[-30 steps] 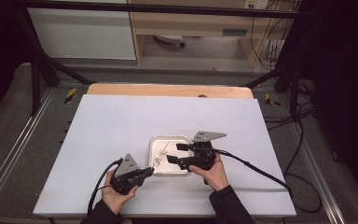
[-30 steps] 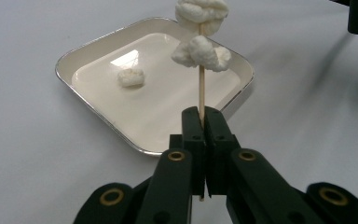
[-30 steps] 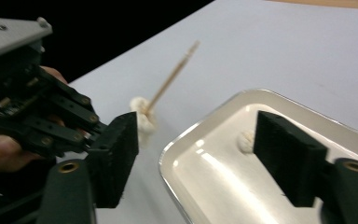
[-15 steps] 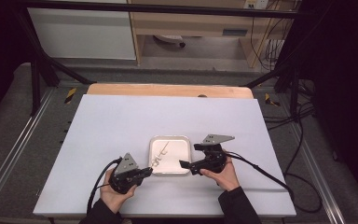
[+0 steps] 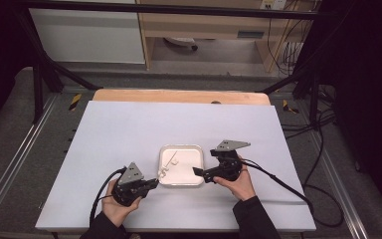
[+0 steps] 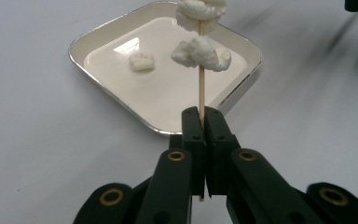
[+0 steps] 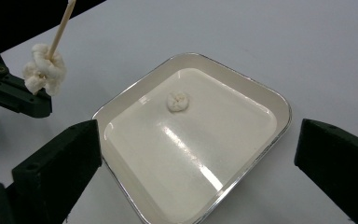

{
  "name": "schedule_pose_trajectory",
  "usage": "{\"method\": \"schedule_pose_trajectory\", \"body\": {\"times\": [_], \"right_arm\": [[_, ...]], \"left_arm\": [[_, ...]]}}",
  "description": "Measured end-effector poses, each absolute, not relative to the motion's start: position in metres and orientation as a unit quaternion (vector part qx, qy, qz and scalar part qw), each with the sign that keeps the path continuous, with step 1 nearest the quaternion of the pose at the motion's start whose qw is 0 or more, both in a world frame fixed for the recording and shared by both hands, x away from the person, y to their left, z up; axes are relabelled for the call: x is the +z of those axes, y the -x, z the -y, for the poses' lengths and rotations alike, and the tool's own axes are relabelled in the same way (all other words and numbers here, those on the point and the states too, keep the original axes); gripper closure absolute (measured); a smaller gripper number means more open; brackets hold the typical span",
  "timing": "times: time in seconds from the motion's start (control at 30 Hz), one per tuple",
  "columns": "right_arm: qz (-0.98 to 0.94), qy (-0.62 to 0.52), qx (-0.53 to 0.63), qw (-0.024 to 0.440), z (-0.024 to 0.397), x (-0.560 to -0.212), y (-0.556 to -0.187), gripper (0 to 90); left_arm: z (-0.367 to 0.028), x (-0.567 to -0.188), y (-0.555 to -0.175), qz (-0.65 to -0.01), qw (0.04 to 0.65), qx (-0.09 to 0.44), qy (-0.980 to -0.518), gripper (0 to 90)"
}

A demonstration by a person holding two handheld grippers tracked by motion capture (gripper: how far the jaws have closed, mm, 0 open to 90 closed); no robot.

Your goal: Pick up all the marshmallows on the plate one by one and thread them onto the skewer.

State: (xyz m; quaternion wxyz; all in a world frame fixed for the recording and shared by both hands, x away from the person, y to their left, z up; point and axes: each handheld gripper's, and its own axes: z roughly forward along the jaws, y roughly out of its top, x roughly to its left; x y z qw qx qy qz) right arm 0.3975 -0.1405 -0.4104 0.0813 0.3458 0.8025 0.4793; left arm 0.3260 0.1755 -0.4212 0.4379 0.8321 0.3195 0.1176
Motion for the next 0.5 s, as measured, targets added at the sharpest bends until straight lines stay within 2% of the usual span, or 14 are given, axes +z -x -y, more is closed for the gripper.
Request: {"method": "schedule_pose_trajectory", "body": {"times": [0.5], "right_arm": [[-0.819,-0.351,0.443,0.103,0.113,-0.410,-0.413,1.1]], "left_arm": [[-0.188,-0.422,-0.326,-0.329,0.429,0.123,-0.832,88.5]]}}
